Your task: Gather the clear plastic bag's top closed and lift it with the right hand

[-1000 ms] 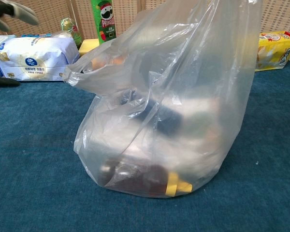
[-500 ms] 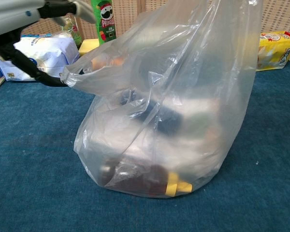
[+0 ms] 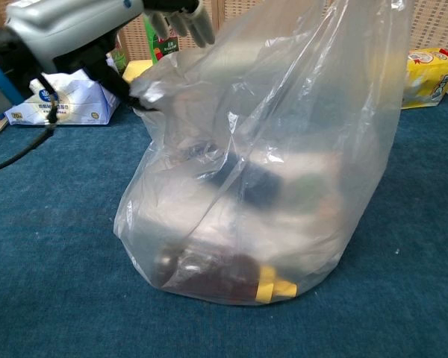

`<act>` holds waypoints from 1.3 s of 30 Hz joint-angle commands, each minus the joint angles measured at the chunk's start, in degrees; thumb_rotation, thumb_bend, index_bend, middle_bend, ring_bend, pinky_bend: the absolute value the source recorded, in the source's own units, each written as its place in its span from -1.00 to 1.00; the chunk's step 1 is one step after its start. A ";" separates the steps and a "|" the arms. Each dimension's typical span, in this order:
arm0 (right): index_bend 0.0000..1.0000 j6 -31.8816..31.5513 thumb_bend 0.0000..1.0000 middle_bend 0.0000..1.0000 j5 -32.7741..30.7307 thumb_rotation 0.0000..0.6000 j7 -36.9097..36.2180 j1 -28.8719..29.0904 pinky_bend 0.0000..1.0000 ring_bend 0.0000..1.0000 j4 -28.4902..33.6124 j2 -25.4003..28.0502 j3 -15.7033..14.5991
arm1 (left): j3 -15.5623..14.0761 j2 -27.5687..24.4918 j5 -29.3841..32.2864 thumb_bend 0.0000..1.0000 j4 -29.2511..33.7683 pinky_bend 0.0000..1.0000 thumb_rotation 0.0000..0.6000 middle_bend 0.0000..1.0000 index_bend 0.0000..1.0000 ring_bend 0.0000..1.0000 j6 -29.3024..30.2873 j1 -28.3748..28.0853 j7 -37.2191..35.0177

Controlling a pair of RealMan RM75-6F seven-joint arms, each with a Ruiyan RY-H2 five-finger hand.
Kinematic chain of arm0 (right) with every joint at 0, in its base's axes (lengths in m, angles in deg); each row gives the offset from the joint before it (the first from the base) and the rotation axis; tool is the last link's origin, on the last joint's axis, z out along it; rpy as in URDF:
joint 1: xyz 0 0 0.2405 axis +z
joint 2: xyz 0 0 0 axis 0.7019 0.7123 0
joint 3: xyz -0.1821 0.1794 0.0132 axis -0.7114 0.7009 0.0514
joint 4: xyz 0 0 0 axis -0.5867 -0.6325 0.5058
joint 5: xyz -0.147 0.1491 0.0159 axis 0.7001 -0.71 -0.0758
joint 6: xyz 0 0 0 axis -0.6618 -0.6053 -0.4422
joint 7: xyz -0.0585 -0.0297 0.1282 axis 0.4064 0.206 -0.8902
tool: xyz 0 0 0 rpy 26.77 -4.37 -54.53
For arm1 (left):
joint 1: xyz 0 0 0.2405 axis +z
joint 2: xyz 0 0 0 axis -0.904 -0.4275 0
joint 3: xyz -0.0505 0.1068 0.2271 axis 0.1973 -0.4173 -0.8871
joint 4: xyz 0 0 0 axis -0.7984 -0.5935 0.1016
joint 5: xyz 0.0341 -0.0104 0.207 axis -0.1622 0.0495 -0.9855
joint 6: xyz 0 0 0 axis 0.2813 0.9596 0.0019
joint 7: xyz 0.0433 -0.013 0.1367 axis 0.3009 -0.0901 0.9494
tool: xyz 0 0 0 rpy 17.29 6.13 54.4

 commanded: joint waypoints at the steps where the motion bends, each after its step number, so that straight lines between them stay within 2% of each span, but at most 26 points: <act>1: 0.06 0.17 -0.80 0.17 -0.06 -0.03 0.03 0.04 0.23 0.28 -0.11 -0.13 0.05 | 1.13 2.46 -2.12 -0.54 -2.59 -0.29 1.00 -0.14 -0.21 -0.22 2.57 -1.61 -1.47; 6: 0.06 0.65 -0.80 0.16 -0.46 -0.02 0.89 0.10 0.21 0.27 -0.42 -0.29 0.21 | 3.44 4.15 -3.64 -0.49 -4.39 -0.21 1.00 0.02 -0.09 -0.09 6.46 -3.02 -3.63; 18: 0.01 1.36 -0.80 0.08 -1.93 -0.02 6.38 -0.21 -0.03 0.13 -0.52 -0.60 0.89 | 7.17 3.37 -5.20 -0.47 -6.29 -0.20 1.00 0.04 -0.08 -0.08 11.25 -6.08 -7.59; 20: 0.00 1.29 -0.80 0.05 -2.08 -0.02 8.27 -0.33 -0.11 0.07 -0.54 -0.67 1.05 | 7.61 3.23 -5.59 -0.49 -6.55 -0.20 1.00 -0.02 -0.08 -0.22 11.93 -6.63 -7.74; 22: -0.03 1.20 -0.80 0.00 -2.25 -0.02 9.62 -0.46 -0.21 -0.02 -0.42 -0.75 1.19 | 7.91 3.01 -5.67 -0.53 -6.66 -0.24 1.00 -0.26 -0.08 -0.53 12.28 -6.99 -7.56; 24: -0.07 1.17 -0.80 -0.07 -2.26 -0.03 10.81 -0.57 -0.35 -0.14 -0.39 -0.88 1.29 | 8.29 2.69 -5.67 -0.56 -6.47 -0.34 1.00 -0.43 -0.09 -0.70 12.81 -7.29 -7.49; 27: -0.12 1.12 -0.80 -0.15 -2.09 -0.03 12.03 -0.69 -0.48 -0.24 -0.53 -1.04 1.41 | 8.71 2.02 -5.33 -0.58 -5.73 -0.43 1.00 -0.49 -0.11 -0.77 13.10 -7.56 -7.35; 34: -0.20 0.74 -0.80 -0.26 0.98 -0.03 15.75 -0.72 -0.60 -0.42 -2.38 -1.95 0.72 | 9.64 0.22 -4.04 -0.62 -4.00 -0.54 1.00 -0.53 -0.20 -0.83 12.93 -8.34 -6.33; 37: -0.24 0.61 -0.80 -0.30 2.74 -0.07 18.14 -0.45 -0.65 -0.46 -3.48 -2.38 0.16 | 9.87 -0.26 -3.48 -0.64 -3.43 -0.55 1.00 -0.54 -0.21 -0.83 12.66 -8.73 -5.87; 39: -0.27 0.46 -0.80 -0.31 4.06 -0.19 19.07 -0.19 -0.66 -0.48 -4.26 -2.66 -0.34 | 10.02 -0.57 -3.32 -0.65 -3.15 -0.55 1.00 -0.54 -0.22 -0.83 12.59 -9.03 -5.46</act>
